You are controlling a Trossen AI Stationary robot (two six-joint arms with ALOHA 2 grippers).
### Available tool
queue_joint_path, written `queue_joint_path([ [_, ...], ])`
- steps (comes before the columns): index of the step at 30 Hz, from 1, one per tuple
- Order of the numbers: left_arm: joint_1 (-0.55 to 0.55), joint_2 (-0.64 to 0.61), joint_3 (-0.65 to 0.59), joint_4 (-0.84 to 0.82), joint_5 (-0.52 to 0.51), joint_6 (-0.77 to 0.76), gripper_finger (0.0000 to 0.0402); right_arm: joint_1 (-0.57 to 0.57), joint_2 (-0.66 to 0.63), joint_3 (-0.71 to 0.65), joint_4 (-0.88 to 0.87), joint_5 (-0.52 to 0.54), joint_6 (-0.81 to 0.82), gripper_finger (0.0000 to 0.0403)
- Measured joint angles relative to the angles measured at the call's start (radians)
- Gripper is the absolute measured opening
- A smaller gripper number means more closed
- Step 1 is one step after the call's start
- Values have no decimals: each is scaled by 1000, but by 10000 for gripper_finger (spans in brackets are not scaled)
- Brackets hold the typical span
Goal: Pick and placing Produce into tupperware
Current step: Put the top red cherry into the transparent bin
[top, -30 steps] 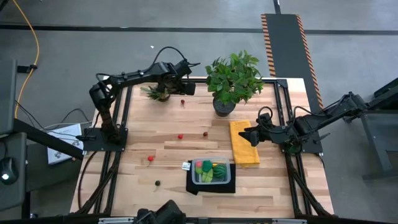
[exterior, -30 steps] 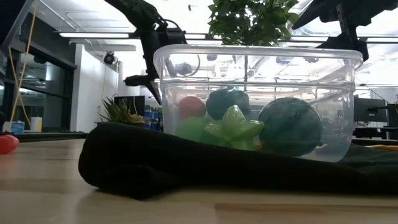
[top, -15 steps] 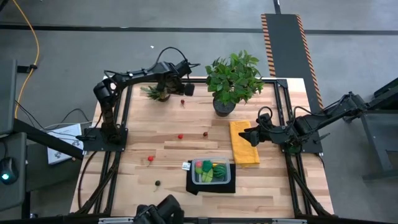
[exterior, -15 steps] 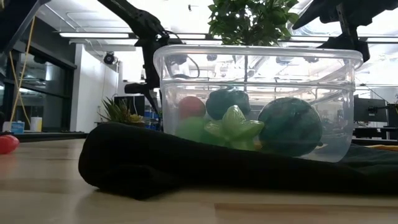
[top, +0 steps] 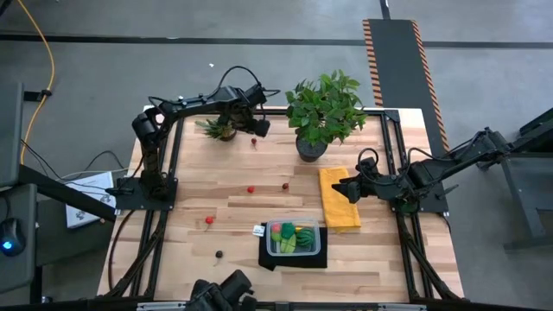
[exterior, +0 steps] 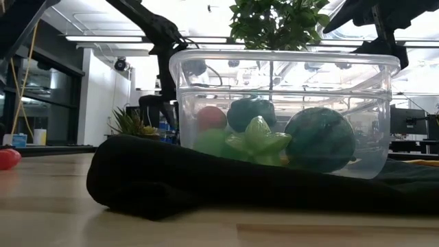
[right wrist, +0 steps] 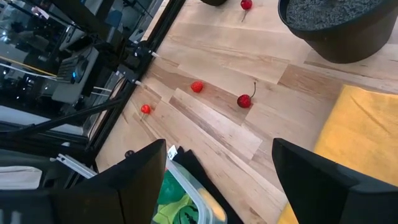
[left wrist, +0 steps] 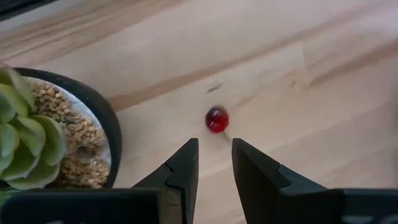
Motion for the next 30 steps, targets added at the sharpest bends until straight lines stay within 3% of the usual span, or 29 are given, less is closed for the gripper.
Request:
queue_joint_path([
  [21,-60,0,0,-39,-36,830,88,0,0,0,4,15,27,282],
  [26,-60,-1,0,-70,-39,1139,88,0,0,0,45,25,75,282],
  [30,-60,-1,0,-45,-114,1417,88,0,0,0,84,78,75,282],
])
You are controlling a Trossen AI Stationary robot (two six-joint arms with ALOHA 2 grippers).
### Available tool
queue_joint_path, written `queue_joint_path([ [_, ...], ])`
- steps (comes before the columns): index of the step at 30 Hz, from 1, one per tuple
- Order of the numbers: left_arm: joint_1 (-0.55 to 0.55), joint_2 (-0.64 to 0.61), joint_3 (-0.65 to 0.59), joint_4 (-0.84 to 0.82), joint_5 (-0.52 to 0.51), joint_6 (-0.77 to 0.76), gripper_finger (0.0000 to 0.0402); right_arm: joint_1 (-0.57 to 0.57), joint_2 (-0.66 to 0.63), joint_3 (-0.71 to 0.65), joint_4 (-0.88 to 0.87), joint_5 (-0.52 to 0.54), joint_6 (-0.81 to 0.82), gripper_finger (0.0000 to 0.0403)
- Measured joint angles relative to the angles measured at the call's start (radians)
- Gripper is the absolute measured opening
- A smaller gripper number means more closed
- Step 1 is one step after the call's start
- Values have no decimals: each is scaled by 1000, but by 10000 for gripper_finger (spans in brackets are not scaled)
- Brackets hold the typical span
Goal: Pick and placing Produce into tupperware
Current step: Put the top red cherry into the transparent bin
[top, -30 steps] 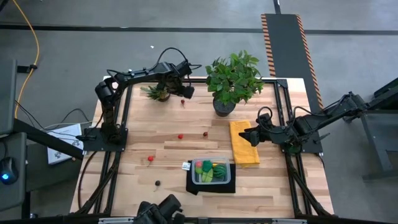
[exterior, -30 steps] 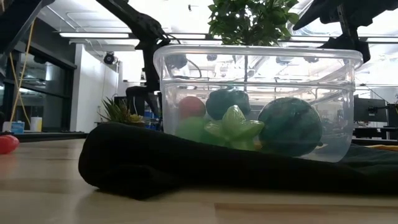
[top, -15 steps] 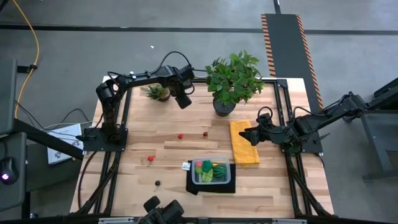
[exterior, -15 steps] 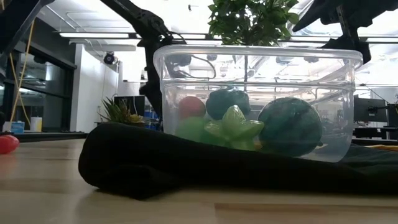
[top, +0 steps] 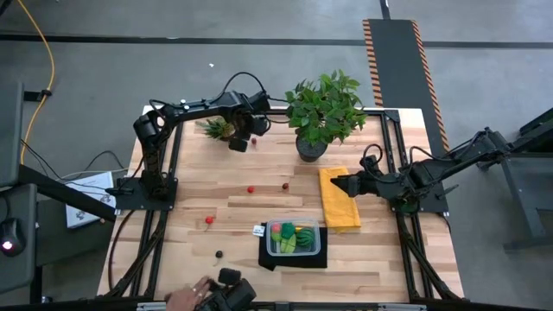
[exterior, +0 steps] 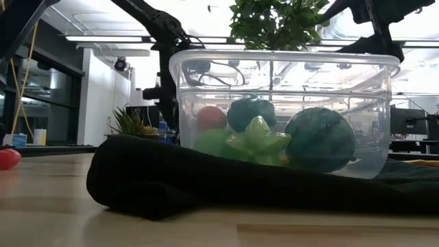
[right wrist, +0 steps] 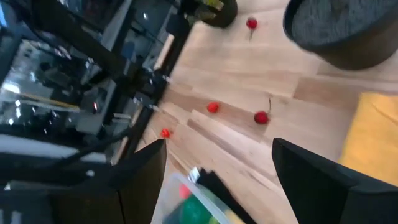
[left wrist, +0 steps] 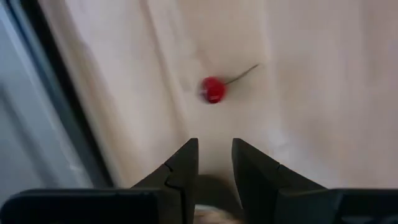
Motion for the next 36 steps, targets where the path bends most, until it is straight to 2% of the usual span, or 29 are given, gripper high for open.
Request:
queue_joint_path([
  [4,1,0,0,60,-53,163,88,0,0,0,15,28,-7,282],
  [10,-8,0,0,77,6,273,88,0,0,0,16,53,-16,282],
  [15,-13,8,0,78,68,286,88,0,0,0,25,54,-8,282],
  [23,-13,62,0,74,68,235,88,0,0,0,38,54,-8,282],
  [29,-13,64,0,79,63,381,88,0,0,0,38,54,-8,282],
  [36,-13,64,0,117,31,411,88,0,0,0,38,65,-9,282],
])
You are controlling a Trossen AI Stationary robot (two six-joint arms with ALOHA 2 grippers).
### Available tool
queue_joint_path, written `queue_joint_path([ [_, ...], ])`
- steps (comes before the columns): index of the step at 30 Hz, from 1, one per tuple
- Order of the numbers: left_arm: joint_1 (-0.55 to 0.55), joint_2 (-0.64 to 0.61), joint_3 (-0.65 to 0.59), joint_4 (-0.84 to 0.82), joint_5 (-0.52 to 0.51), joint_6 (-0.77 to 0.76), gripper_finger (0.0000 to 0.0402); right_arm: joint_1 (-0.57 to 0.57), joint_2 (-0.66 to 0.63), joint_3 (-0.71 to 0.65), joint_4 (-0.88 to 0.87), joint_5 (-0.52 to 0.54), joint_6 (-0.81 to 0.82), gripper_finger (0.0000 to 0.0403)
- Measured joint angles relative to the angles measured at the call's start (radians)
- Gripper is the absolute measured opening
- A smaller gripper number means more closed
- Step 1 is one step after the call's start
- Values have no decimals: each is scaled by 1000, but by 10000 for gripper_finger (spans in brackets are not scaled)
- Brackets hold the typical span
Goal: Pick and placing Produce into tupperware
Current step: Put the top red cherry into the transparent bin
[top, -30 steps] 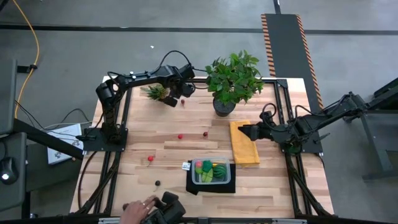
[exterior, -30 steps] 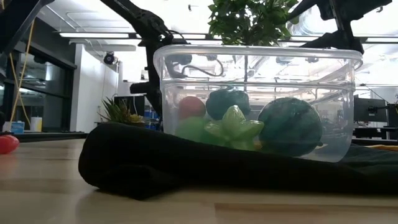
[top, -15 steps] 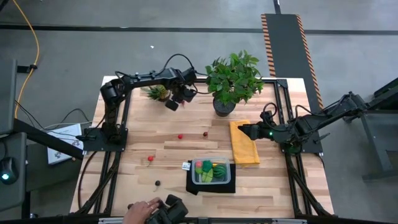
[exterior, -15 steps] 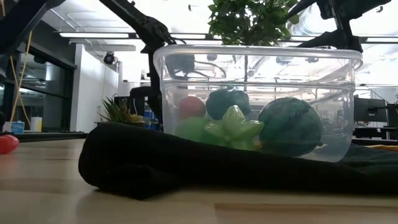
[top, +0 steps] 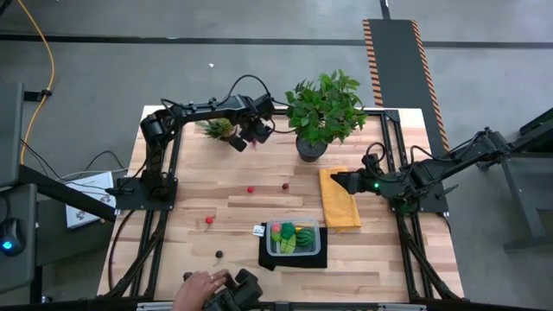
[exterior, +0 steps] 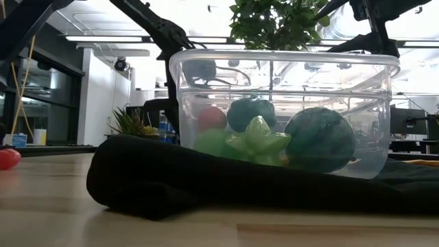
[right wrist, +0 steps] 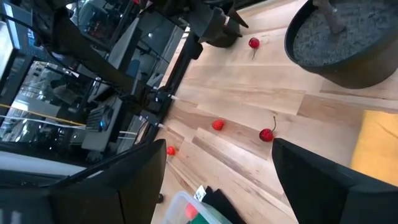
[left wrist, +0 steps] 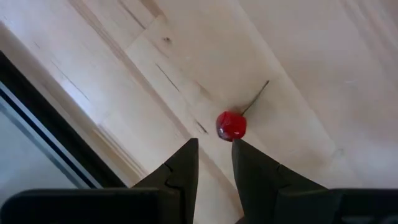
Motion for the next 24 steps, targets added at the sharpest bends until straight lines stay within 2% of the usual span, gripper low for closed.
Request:
queue_joint_path([
  [8,0,0,0,35,0,21,98,0,0,0,0,5,-3,282],
  [18,0,1,0,43,0,33,184,0,0,0,0,5,-3,282],
  [24,1,1,0,38,33,42,181,0,0,0,0,14,-3,282],
])
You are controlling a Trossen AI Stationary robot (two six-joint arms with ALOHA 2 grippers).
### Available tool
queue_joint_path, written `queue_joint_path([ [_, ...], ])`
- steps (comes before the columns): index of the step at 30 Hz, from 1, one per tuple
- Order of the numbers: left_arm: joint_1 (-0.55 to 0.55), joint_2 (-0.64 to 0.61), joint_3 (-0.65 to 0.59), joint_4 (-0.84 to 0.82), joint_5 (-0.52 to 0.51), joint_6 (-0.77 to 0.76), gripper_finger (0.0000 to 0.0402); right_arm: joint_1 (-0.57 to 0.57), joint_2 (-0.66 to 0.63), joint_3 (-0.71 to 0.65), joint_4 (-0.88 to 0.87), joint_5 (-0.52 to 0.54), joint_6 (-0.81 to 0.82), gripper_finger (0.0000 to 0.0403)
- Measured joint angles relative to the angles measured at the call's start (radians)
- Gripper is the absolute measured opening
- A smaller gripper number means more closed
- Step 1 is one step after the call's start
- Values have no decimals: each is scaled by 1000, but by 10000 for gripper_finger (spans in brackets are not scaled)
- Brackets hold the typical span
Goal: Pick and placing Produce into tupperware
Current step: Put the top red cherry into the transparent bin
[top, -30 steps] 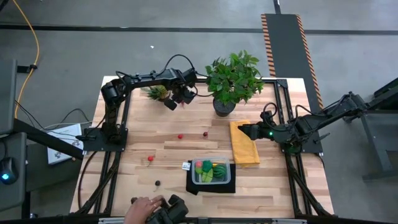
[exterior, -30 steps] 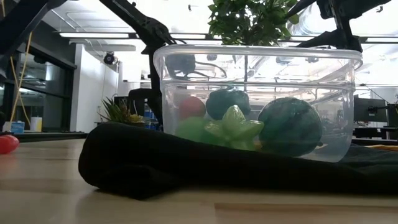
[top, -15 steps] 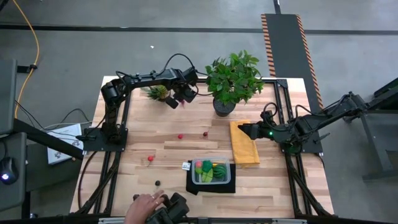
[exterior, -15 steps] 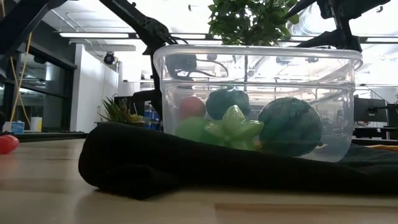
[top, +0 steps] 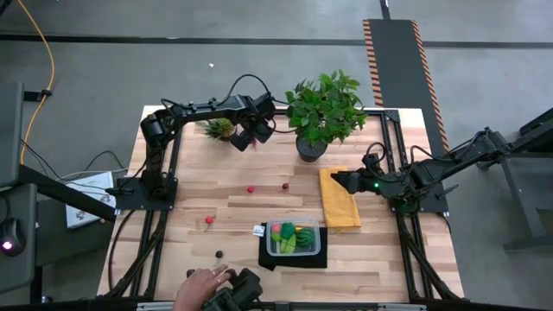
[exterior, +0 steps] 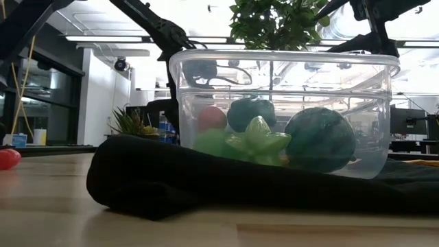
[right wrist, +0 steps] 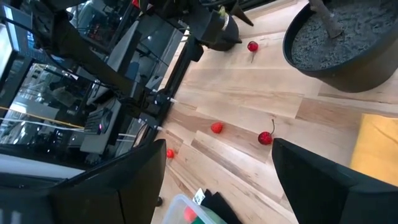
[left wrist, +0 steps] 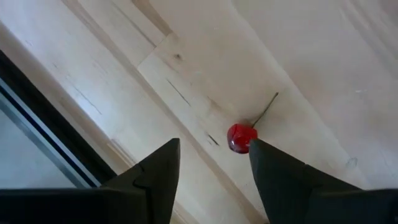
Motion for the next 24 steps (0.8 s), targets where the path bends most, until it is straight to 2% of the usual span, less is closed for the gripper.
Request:
queue_joint_path([
  [11,20,5,-2,-17,20,-8,148,0,15,0,2,17,-6,282],
  [24,32,34,-2,-29,61,-9,161,0,152,0,104,10,4,282],
])
